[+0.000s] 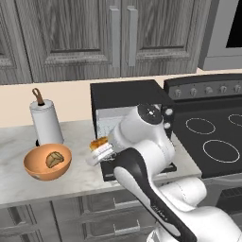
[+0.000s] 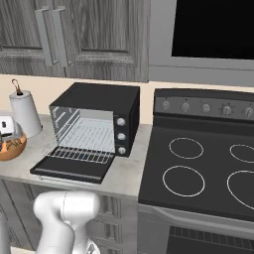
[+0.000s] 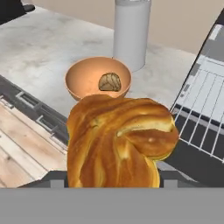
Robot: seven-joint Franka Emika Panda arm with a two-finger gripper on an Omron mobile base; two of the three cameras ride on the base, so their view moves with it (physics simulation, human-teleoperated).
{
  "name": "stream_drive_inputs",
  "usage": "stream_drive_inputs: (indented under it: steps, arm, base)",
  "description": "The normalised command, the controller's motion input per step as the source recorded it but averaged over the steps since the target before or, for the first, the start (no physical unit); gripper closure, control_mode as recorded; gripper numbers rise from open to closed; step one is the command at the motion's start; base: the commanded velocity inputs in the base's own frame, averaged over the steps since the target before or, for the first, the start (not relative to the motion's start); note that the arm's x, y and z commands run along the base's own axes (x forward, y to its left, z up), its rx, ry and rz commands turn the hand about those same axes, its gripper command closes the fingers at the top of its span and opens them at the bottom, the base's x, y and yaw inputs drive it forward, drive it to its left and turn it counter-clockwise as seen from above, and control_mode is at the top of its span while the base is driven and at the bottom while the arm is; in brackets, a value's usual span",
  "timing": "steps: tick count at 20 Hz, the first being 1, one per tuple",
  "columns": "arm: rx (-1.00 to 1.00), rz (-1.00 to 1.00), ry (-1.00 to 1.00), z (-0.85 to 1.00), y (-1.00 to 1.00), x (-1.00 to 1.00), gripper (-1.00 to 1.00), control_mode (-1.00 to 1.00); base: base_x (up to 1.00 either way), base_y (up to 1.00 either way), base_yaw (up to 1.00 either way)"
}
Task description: Pick up the heated bread from the toaster oven and place it in the bowl. Then move the bread bowl to the dining counter.
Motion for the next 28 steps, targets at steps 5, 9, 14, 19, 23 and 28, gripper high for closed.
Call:
stream_drive_inputs:
  steps: [5,9,14,19,23,28]
  arm:
    - [-0.05,0.25,0.01,-0.38,1.0,0.04,1.0,-1.0]
    - [-0.05,0.05,-0.04,-0.06,0.62,0.46,1.0,-1.0]
    - [-0.09,-0.02,0.0,-0.21,0.27,0.49,1.0,-1.0]
    - [-0.08,0.0,0.0,-0.53,0.31,0.55,1.0,-1.0]
    - [-0.06,-0.01,0.0,-0.4,0.35,0.55,-1.0,-1.0]
    - [-0.09,-0.02,0.0,-0.53,0.32,0.76,-1.0,-1.0]
  base:
    - [0.0,0.0,0.0]
    - [0.0,0.0,0.0]
    - [0.0,0.0,0.0]
    - [0.0,0.0,0.0]
    - [0.0,0.0,0.0]
    - [0.0,0.0,0.0]
